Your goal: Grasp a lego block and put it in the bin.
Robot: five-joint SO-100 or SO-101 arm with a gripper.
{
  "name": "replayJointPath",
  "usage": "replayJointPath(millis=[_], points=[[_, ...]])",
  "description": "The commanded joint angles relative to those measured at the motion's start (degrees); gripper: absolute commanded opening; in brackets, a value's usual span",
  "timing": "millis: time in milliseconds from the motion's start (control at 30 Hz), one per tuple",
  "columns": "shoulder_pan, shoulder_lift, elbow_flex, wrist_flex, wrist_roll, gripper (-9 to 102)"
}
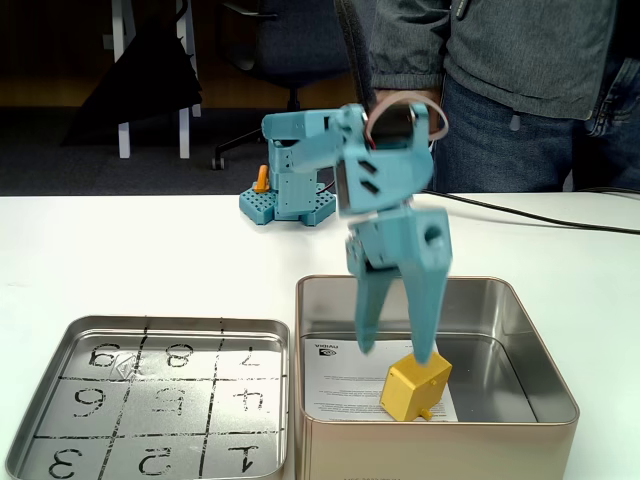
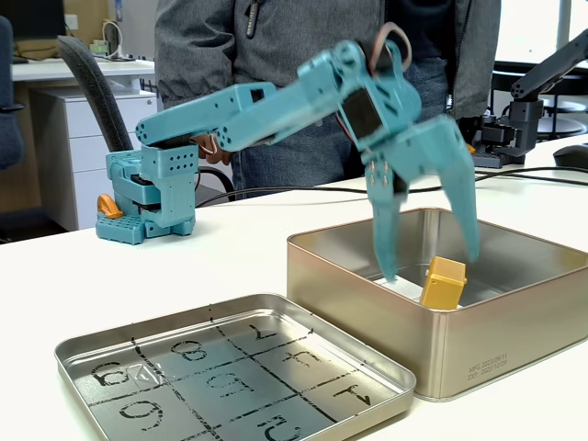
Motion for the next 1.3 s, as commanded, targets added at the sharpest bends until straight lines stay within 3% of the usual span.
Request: replayJointPath(millis=[0,133,233,367,600,800,1267], points=[[2.5,9.8,-2.2,-1.2,11.2,41],[7.7,14.2,-2.2,-3.3,11.0,37],[13.4,16.1,-2.2,-7.0,10.1,27],[19.0,14.0,-2.2,-10.7,8.5,1],[22.6,4.2,-2.2,-23.7,5.1,0],[22.4,-0.2,-2.2,-29.9,4.7,0],[21.9,-0.4,-2.2,-29.7,5.4,0]])
